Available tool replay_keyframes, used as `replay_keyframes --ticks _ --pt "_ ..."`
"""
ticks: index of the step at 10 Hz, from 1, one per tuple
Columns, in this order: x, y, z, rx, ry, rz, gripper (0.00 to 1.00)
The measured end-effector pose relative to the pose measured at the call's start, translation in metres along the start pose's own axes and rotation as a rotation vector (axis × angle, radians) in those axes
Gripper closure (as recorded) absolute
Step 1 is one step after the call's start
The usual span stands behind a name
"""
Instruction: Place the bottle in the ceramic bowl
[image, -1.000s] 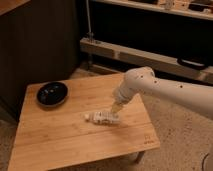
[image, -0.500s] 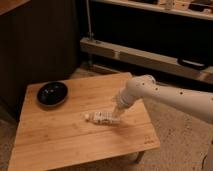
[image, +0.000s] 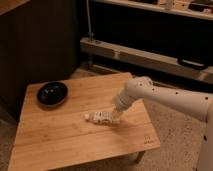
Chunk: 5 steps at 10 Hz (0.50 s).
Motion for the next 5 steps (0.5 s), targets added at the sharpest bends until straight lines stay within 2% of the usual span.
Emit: replay_keyframes --ticks 2,5 --pt "0.006 0.005 0.009 -0.017 0.014 0.007 0.35" --pt "0.014 0.011 0.016 -0.02 0.012 0.016 0.35"
